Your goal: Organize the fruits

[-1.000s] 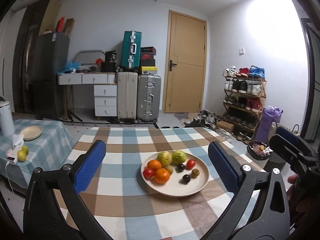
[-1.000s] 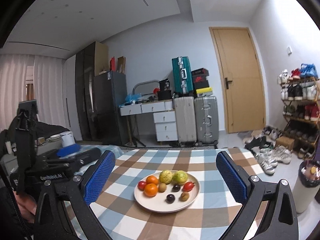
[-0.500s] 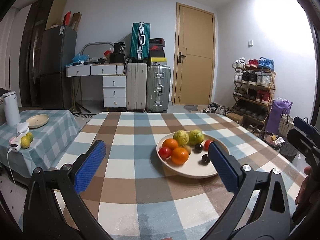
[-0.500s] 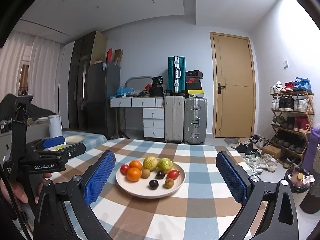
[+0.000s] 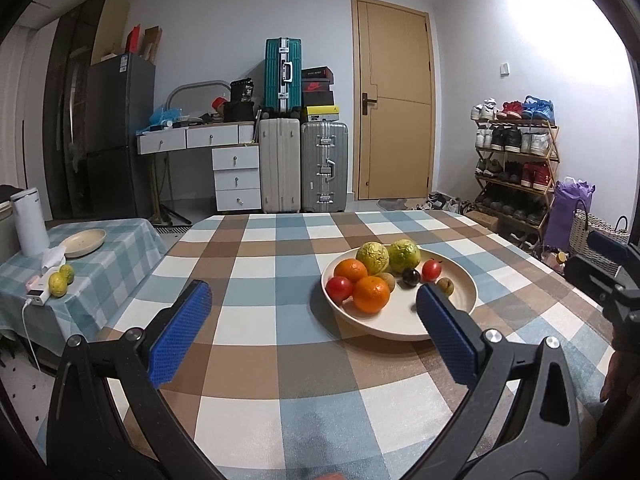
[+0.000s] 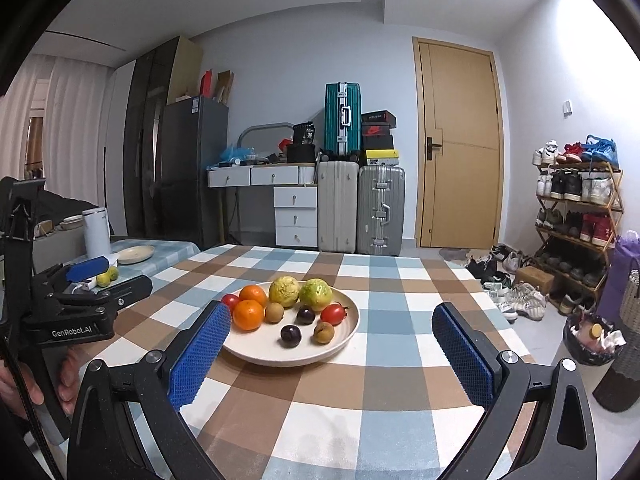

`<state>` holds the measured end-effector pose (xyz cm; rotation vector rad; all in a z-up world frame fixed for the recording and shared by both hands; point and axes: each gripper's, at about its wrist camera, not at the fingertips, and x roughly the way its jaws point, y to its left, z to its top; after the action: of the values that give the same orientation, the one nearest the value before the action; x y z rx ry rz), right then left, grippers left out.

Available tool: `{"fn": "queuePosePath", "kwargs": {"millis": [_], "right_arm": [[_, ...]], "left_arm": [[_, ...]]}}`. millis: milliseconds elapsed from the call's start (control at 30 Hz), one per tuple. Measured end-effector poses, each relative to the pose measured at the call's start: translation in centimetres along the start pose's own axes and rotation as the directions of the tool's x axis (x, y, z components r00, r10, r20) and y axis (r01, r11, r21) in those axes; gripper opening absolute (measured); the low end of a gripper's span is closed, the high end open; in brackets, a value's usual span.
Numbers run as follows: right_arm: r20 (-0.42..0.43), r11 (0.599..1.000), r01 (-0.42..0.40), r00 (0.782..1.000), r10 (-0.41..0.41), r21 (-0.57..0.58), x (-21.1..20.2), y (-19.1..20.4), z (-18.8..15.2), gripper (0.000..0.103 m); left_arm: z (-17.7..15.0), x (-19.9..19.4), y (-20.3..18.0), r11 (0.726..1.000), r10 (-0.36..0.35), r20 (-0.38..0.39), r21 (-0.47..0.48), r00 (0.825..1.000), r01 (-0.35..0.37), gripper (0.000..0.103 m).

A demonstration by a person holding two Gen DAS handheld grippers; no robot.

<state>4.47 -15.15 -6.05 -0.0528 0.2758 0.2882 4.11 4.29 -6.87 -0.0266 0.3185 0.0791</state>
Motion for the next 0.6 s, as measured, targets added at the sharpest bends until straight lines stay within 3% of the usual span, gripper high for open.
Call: {"fn": "queuePosePath", "kwargs": {"millis": [133, 600], "right_arm": [[-0.061, 1.0, 0.004, 0.998, -0.003, 0.008, 1.01, -0.08, -0.18, 0.103], [-0.054, 1.0, 0.003, 0.999, -0.003, 0.007, 0.92, -0.08, -0.26, 0.103]], "left_arm": [[-0.16, 0.45, 0.12, 1.0, -0.003, -0.009, -0.003, 1.0, 0.003, 0.102], [-0.13, -0.27, 0.01, 1.0, -0.002, 0.007, 0.002, 1.0, 0.002, 0.102]]}}
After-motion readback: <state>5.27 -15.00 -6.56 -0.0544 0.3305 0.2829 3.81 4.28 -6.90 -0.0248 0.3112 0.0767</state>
